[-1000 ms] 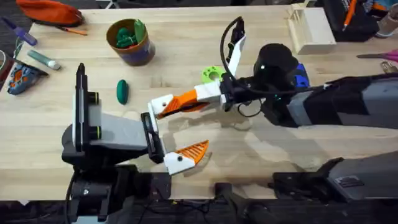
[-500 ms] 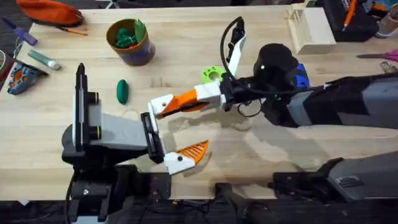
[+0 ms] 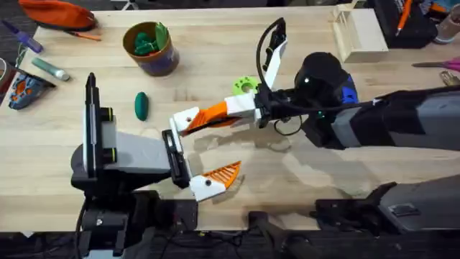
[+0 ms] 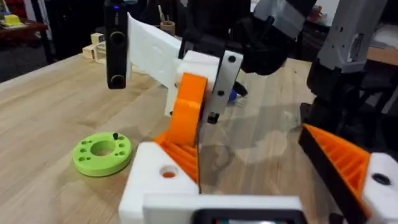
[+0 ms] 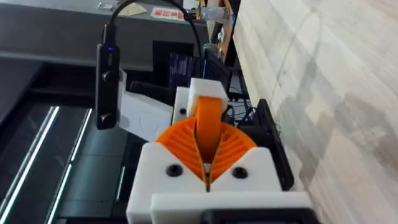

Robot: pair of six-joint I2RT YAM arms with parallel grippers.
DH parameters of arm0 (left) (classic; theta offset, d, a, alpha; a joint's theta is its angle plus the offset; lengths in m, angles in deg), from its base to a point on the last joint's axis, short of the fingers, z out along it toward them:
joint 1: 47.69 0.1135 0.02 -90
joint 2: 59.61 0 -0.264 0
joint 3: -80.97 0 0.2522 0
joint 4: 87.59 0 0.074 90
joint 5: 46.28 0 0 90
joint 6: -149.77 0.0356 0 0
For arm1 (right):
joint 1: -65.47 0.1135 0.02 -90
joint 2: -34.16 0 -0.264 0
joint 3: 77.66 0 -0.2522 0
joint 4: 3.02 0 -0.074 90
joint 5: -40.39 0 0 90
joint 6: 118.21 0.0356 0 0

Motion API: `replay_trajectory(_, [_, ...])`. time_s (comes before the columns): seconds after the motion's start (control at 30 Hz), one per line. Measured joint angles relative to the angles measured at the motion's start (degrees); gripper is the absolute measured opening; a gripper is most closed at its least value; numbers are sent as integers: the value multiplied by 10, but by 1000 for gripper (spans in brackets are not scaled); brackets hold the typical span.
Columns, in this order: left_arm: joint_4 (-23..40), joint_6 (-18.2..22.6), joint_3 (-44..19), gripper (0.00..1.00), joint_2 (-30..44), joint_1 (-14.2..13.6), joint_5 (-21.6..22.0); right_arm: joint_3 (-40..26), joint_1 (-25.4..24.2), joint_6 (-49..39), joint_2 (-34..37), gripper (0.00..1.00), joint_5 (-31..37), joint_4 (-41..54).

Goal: Pick up the gripper from the table and insert it into the empty holder that is missing its gripper. Then pick up a screw, insert it into the mounting hole, and use the screwdriver to tighten it. Finally, clean up the table by picking up the vegetable and placing it into the bucket.

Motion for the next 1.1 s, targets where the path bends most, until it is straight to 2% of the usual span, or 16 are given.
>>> replay_trajectory(0.5, [0, 4, 0, 987, 0, 1, 5, 10, 5, 30, 14, 7, 17, -47])
replay_trajectory(1.1, [0, -1, 0, 985, 0, 2, 6, 10, 7, 37, 15, 7, 20, -37])
